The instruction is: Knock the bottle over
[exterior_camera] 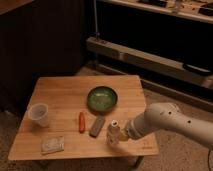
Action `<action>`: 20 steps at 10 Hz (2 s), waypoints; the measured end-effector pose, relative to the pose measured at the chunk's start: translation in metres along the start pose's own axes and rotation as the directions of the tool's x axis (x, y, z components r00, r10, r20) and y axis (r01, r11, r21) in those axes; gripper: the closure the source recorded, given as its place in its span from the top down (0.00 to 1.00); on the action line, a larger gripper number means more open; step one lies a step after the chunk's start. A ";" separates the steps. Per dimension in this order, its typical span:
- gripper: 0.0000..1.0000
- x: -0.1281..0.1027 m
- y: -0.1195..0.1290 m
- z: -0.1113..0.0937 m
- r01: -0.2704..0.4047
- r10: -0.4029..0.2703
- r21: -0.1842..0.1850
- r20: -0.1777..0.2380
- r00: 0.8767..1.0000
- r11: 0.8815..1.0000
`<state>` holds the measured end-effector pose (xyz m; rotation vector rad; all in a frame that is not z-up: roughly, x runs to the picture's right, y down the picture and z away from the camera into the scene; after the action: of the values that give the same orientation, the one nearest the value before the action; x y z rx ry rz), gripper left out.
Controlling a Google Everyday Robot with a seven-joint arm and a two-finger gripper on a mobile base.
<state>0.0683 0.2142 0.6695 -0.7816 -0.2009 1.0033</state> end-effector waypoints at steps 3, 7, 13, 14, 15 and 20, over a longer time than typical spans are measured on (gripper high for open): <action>0.04 -0.004 -0.003 0.002 0.005 -0.005 0.013 0.003 1.000 1.000; 0.04 -0.011 -0.008 0.005 0.012 -0.012 0.029 0.009 1.000 1.000; 0.04 -0.023 -0.011 0.011 0.020 -0.021 0.063 0.019 1.000 0.998; 0.04 -0.027 -0.012 0.012 0.024 -0.025 0.068 0.020 0.999 0.997; 0.04 -0.027 -0.012 0.012 0.025 -0.026 0.074 0.021 0.999 0.997; 0.04 -0.036 -0.016 0.011 0.032 -0.034 0.114 0.021 0.999 0.993</action>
<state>0.0544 0.1855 0.6954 -0.6613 -0.1740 0.9842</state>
